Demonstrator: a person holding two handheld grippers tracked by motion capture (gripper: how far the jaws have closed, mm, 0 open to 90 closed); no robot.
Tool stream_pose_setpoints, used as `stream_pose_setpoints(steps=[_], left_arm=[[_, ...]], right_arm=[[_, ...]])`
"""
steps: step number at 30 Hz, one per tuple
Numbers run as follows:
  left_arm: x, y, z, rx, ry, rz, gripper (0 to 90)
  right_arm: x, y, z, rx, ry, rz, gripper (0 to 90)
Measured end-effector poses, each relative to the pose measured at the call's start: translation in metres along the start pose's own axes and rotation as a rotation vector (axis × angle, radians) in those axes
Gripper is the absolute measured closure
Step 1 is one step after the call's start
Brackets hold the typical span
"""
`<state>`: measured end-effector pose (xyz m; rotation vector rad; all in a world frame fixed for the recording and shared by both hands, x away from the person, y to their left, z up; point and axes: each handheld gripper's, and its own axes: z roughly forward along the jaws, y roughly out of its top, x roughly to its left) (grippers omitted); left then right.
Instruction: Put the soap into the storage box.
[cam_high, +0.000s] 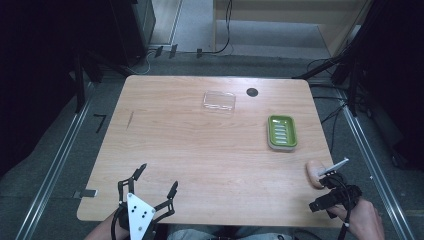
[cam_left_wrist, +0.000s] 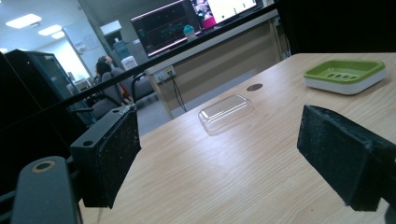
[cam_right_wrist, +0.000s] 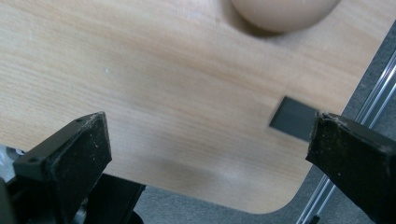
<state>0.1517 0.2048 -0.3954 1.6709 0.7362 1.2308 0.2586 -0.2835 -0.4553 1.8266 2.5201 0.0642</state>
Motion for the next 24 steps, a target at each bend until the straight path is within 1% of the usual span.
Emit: stream_pose_setpoints(steps=[5,10,13,15,16,20,21,24], left_arm=[[0.000,0.000,-0.001,0.002,-0.004,0.006,13.8],[0.001,0.000,-0.001,0.000,-0.001,0.001,13.8],[0.000,0.000,-0.001,0.000,-0.002,0.001,13.8],[0.000,0.000,0.000,0.001,-0.003,0.005,13.8],[0.000,0.000,0.000,0.001,-0.005,0.006,13.8],[0.000,0.000,-0.001,0.003,-0.003,0.004,13.8],[0.000,0.000,-0.001,0.002,-0.002,0.003,13.8],[0.000,0.000,-0.001,0.003,-0.003,0.004,13.8]], right_arm=[[0.001,0.009,-0.002,-0.011,0.003,-0.005,0.0],[0.001,0.018,-0.003,-0.012,-0.006,-0.014,0.0],[0.000,0.025,-0.002,-0.008,-0.003,-0.015,0.0],[-0.001,0.027,-0.002,-0.010,-0.009,-0.016,0.0],[-0.001,0.028,-0.002,-0.004,-0.008,-0.013,0.0],[-0.003,0.034,-0.002,-0.009,-0.002,-0.021,0.0],[-0.003,0.035,-0.002,-0.008,-0.004,-0.013,0.0],[-0.006,0.040,-0.002,-0.007,-0.001,-0.014,0.0]])
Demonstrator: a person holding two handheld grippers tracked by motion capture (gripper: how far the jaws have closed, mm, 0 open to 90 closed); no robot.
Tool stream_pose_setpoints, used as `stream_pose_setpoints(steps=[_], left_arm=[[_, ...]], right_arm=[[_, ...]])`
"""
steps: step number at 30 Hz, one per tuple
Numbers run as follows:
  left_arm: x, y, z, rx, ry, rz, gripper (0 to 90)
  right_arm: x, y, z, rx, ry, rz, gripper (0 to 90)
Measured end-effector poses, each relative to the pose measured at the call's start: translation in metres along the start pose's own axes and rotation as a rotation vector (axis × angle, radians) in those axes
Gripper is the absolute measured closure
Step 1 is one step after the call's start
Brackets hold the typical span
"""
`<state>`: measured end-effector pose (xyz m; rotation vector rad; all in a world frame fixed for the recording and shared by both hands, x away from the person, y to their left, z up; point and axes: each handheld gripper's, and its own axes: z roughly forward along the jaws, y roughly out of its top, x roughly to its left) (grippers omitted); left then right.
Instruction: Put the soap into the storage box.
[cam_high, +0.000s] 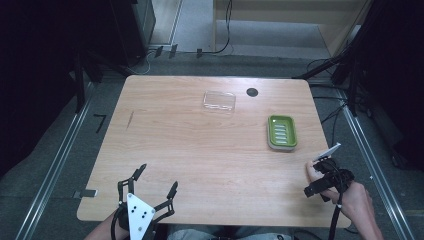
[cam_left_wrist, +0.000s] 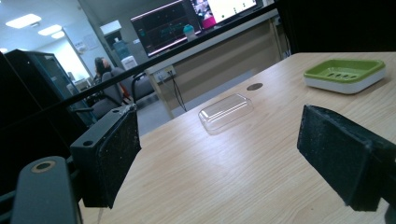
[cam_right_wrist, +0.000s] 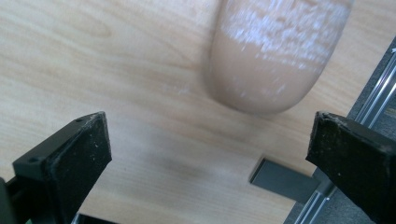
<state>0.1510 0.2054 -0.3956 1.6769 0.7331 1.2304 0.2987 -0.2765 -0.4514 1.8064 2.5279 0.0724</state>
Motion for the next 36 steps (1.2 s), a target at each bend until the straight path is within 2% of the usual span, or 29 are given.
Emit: stream_pose_setpoints(steps=[14,21,22,26,30,32,36], left_arm=[[0.000,0.000,0.000,0.002,0.000,0.002,13.8],[0.000,0.000,0.000,0.001,-0.001,0.003,13.8],[0.000,0.000,0.000,0.001,-0.002,0.005,13.8],[0.000,0.000,0.000,0.003,0.001,0.002,13.8],[0.000,0.000,0.000,0.001,-0.004,0.006,13.8],[0.000,0.000,0.000,0.001,-0.002,0.006,13.8],[0.000,0.000,0.000,0.001,-0.002,0.004,13.8]], right_arm=[[-0.011,0.022,0.004,-0.006,0.011,0.015,0.0],[-0.019,0.030,0.007,-0.006,0.019,0.035,0.0],[-0.022,0.032,0.008,-0.004,0.034,0.043,0.0],[-0.027,0.034,0.010,-0.008,0.042,0.060,0.0],[-0.030,0.037,0.013,-0.004,0.046,0.064,0.0],[-0.031,0.040,0.014,-0.001,0.031,0.080,0.0],[-0.034,0.043,0.016,-0.003,0.041,0.096,0.0]])
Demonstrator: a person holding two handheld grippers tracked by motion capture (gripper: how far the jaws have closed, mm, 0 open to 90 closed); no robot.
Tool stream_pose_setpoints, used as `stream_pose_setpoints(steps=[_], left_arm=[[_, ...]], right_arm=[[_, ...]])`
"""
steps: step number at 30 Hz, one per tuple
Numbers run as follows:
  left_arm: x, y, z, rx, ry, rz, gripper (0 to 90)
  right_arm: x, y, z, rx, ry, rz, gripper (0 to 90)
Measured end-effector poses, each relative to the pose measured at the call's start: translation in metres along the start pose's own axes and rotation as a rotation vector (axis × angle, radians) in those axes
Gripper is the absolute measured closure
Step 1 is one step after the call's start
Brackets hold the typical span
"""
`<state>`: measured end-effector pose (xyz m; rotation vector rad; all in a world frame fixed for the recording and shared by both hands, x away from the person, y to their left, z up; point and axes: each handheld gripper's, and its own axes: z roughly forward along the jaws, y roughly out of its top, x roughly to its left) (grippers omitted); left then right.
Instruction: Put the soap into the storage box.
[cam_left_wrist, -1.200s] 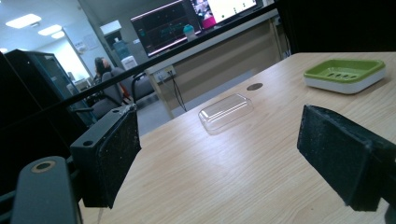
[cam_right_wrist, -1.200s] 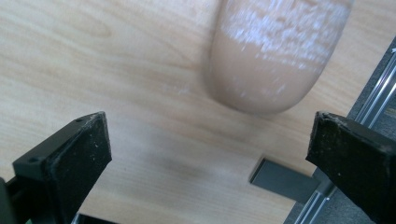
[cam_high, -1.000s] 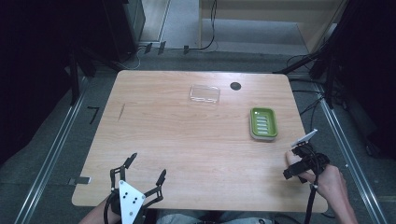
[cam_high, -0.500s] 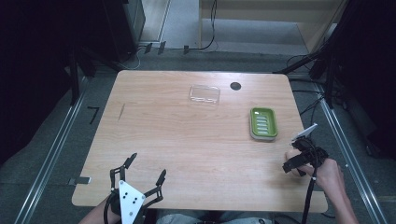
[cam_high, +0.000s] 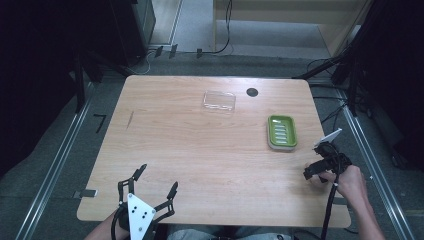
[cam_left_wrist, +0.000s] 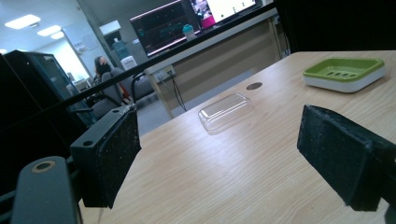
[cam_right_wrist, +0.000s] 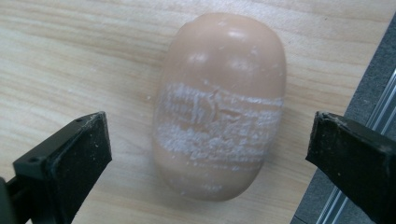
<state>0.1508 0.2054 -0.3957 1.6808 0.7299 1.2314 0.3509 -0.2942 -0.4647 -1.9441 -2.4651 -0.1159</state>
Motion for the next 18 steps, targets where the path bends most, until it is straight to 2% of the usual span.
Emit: stream_pose_setpoints(steps=[7,12,18], left_arm=[[0.000,0.000,0.000,-0.003,0.000,-0.004,13.8],[0.000,0.000,0.000,-0.004,0.000,-0.005,13.8],[0.000,0.000,0.000,-0.004,0.001,-0.003,13.8]], right_arm=[[-0.002,0.004,0.007,0.007,0.015,0.002,0.0],[-0.004,0.005,0.010,0.005,-0.001,0.012,1.6],[-0.005,0.005,0.011,0.000,0.000,0.016,4.6]])
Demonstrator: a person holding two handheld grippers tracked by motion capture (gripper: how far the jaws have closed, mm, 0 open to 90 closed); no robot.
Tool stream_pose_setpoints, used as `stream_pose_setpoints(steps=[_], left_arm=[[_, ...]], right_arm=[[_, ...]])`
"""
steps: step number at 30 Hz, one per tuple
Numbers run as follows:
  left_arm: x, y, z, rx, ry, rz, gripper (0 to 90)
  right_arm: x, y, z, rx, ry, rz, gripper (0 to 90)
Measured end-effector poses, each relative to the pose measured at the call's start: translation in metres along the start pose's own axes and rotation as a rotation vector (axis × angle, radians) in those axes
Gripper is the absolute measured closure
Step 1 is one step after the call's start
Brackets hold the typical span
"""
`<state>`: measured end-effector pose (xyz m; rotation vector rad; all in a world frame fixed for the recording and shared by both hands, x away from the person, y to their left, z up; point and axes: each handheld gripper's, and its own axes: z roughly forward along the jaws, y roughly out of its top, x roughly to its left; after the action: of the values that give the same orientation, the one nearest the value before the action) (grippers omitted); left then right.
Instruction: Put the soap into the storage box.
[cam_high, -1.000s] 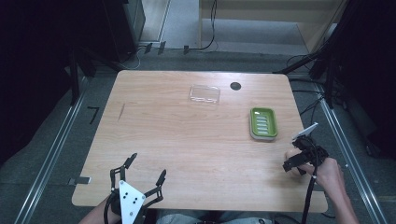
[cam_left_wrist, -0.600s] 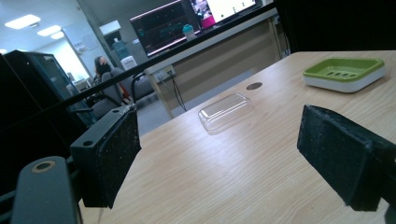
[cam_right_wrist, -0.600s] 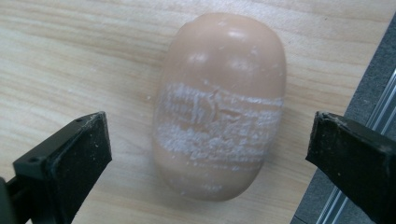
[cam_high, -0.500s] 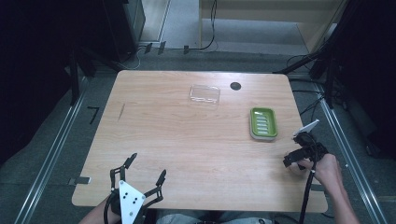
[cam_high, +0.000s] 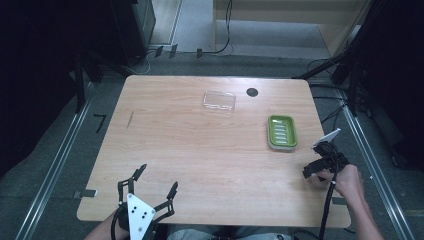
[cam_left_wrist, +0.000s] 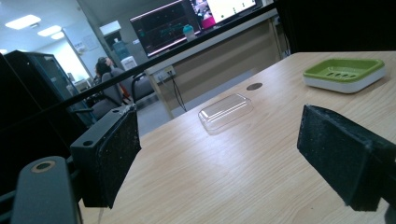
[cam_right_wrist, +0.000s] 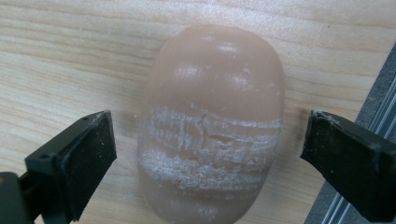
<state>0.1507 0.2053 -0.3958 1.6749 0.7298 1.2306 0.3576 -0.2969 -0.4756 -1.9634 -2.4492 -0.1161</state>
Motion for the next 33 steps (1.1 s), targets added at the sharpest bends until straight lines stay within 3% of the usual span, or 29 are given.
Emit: stream_pose_setpoints(steps=[5,18,23,33], left_arm=[[0.0005,-0.0001,-0.0004,0.000,0.004,-0.002,13.8],[0.0001,0.0000,-0.0007,-0.002,0.003,0.001,13.8],[0.0001,0.0000,-0.0008,-0.002,0.004,0.003,13.8],[0.0001,-0.0001,-0.0009,-0.004,0.006,0.003,13.8]], right_arm=[[0.0013,0.0001,0.0006,-0.004,-0.019,0.001,13.6],[0.0041,-0.0003,0.0011,0.013,-0.038,-0.008,20.5],[0.0066,-0.0010,-0.0018,0.004,-0.035,-0.019,30.1],[0.0069,-0.0005,-0.0026,0.015,-0.035,-0.029,32.1]])
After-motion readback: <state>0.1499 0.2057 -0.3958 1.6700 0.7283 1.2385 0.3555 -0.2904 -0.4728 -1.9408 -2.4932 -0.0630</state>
